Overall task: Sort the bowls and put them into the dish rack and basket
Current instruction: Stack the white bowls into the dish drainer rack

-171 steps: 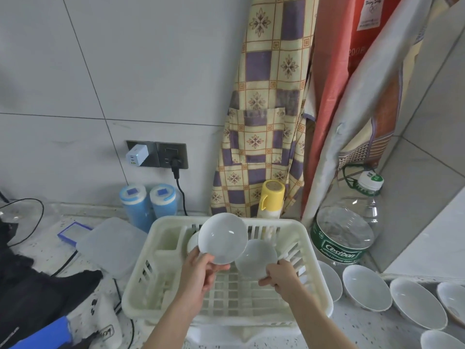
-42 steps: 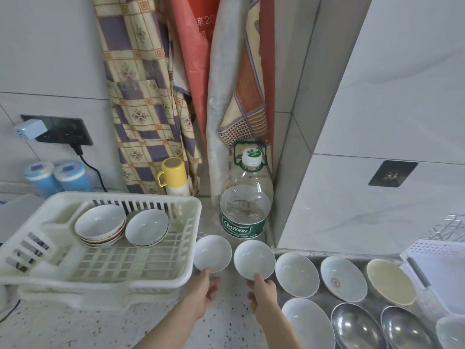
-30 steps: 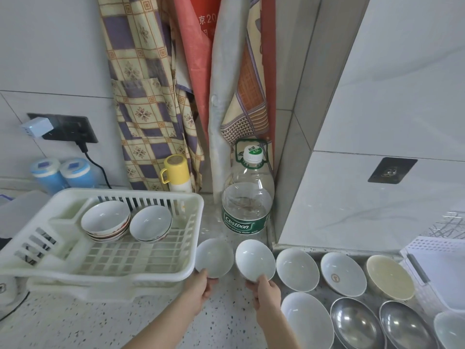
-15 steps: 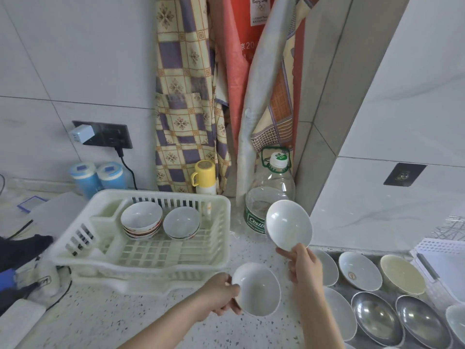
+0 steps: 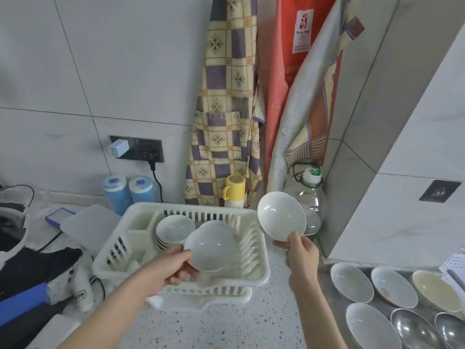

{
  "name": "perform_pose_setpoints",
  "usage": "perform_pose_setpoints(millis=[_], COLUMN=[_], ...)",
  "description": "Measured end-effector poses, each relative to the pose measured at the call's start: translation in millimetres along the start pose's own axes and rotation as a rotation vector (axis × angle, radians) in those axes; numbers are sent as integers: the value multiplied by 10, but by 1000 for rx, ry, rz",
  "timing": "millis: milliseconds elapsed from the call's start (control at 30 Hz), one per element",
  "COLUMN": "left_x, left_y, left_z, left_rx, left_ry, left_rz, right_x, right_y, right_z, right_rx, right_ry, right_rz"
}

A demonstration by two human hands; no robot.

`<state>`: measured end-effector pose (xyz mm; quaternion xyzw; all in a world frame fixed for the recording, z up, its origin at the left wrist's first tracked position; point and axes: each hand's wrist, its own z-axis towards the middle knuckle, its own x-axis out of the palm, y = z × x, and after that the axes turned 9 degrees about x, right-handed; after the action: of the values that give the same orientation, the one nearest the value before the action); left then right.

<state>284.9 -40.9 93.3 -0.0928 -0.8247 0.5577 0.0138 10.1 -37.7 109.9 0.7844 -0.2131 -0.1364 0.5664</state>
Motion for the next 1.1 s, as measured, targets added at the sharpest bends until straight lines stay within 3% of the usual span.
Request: perform_pose_setpoints(millis=[167,400,1100], left_x=[-383,-442,-480], left_y=[86,174,449], left_z=[80,267,930], left_rx=[8,62,181], left_ry=[-137,-209,-198], left_rz=[-98,-245,-468], right_x=[489,979,1346], right_y=[-270,-518,-868], right_z=[-14,120,503], right_rx=[-3,34,24], right_ry=[63,69,106], right_rz=[-184,-368,-532])
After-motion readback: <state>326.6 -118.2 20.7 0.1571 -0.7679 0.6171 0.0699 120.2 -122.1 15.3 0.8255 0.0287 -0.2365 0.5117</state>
